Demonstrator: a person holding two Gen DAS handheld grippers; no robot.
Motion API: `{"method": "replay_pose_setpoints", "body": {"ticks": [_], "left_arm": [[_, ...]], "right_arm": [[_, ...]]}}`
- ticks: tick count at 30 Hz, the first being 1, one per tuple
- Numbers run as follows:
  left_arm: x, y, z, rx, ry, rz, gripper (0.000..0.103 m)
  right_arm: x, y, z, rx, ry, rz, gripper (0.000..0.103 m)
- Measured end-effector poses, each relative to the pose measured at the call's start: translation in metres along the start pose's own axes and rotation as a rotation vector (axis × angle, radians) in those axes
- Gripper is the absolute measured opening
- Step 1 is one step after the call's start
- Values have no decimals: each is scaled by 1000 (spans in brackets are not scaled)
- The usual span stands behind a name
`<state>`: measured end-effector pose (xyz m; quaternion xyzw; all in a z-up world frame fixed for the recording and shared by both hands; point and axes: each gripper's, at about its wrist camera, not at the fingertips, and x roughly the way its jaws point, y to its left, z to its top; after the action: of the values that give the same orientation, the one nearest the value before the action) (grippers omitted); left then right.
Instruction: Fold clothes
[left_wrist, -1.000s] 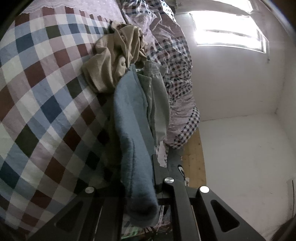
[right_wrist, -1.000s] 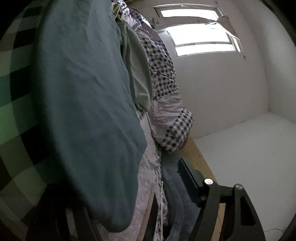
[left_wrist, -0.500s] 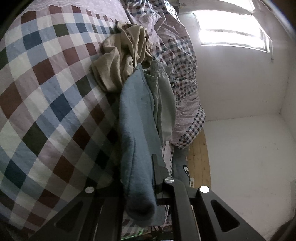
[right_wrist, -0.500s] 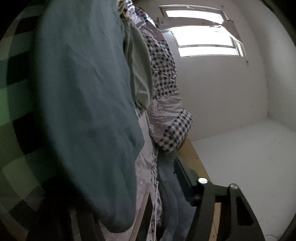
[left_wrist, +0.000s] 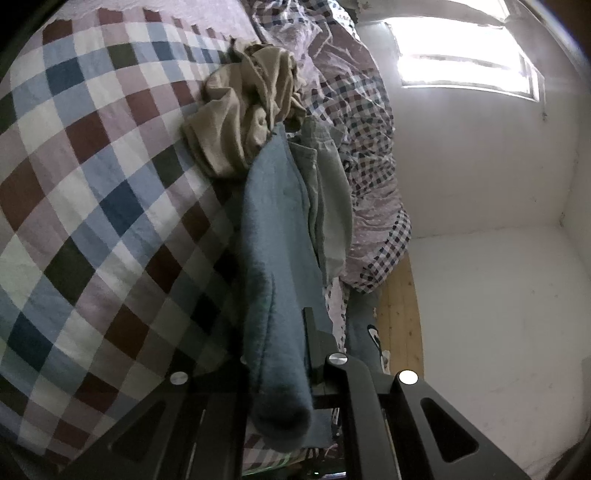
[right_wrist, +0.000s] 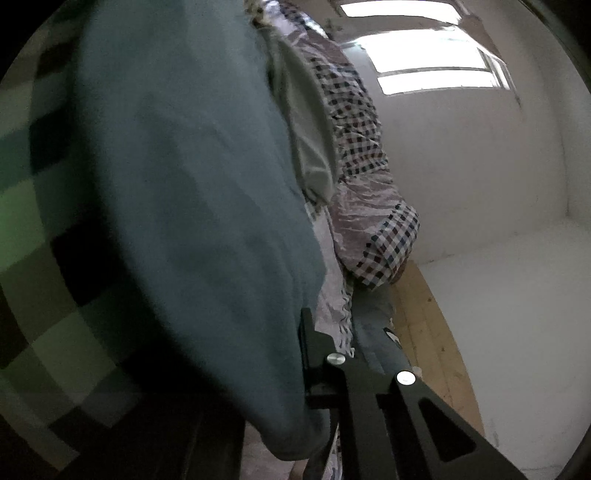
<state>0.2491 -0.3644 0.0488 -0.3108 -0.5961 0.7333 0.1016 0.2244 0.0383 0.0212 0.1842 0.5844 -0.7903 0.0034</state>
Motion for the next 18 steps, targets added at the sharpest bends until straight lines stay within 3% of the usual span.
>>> {"method": "replay_pose_setpoints", "body": {"ticks": [10,18], "left_arm": [[-17,-35,-10,85,-23,-97,6],[-61,-108,-20,183,-66,-225,6]], "right_arm": [[-17,-76,29,153,-27,-37,4],[-60,-163,38,288,-22,-83,5]]}}
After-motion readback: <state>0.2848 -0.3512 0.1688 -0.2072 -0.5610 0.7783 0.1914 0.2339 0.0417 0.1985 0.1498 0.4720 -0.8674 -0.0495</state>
